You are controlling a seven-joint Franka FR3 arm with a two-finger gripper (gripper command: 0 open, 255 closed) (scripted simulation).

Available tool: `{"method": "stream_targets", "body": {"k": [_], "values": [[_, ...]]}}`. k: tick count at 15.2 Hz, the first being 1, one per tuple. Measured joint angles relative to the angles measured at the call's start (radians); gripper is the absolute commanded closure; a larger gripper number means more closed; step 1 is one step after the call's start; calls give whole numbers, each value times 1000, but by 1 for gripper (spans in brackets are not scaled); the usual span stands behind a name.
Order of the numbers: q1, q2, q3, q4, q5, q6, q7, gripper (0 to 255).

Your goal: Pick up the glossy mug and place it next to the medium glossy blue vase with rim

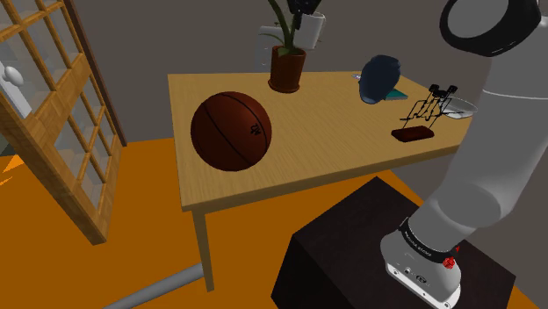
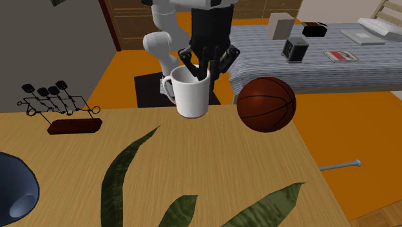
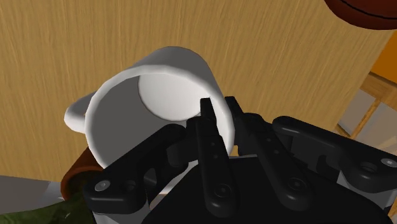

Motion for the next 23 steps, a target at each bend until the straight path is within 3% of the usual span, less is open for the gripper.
{"method": "stream_targets", "body": {"k": [11,23], "values": [[-161,-147,-89,-216,42,81,-237,255],[-330,-139,-205,-201,86,82,-516,255]]}}
